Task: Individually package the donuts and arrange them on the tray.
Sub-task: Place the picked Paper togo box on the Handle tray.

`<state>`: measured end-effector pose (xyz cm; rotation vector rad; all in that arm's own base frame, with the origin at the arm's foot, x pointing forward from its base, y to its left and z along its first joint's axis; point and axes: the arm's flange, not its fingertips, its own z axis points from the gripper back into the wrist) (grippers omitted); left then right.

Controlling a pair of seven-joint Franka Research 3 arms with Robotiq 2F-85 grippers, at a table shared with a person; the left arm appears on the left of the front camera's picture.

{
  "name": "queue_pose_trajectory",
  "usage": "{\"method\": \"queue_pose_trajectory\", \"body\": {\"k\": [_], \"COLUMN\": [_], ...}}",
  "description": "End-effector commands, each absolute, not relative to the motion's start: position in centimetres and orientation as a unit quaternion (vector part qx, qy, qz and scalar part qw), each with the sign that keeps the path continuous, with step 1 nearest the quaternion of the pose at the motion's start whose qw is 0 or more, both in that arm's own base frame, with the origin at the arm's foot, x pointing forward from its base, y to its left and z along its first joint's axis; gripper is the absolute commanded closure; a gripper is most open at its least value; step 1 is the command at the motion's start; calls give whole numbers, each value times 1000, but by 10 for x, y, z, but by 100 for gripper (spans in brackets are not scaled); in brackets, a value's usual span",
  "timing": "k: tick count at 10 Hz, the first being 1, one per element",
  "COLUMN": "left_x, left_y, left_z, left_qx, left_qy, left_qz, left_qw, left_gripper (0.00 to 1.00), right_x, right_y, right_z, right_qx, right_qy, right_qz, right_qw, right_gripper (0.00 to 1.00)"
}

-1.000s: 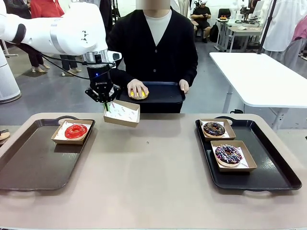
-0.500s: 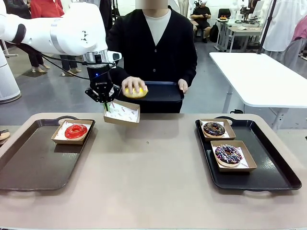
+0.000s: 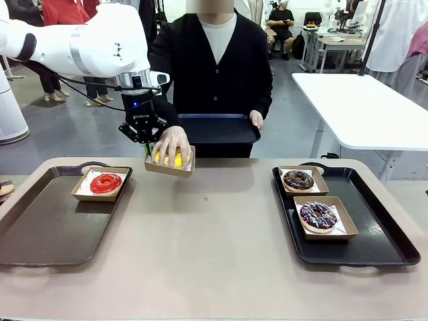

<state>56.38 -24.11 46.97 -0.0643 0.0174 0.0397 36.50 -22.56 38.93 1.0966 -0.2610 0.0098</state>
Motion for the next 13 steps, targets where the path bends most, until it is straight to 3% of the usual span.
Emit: {"method": "queue_pose_trajectory", "body": {"k": [1, 13], "left_x": [563, 563], "left_y": [-240, -240], "left_z": [470, 470], "left_qx": [-34, -34], "left_qy": [12, 12], "left_qz": [24, 24], "left_qw": [999, 999], "left_gripper": [99, 99], "right_x": [360, 360], "right_y": [-223, -223], "right_z": [389, 389], "right_qx": [518, 518], "right_qy": [-122, -122], "right_qz": [3, 3], "right_qw": [847, 847], "right_gripper": [0, 0]}}
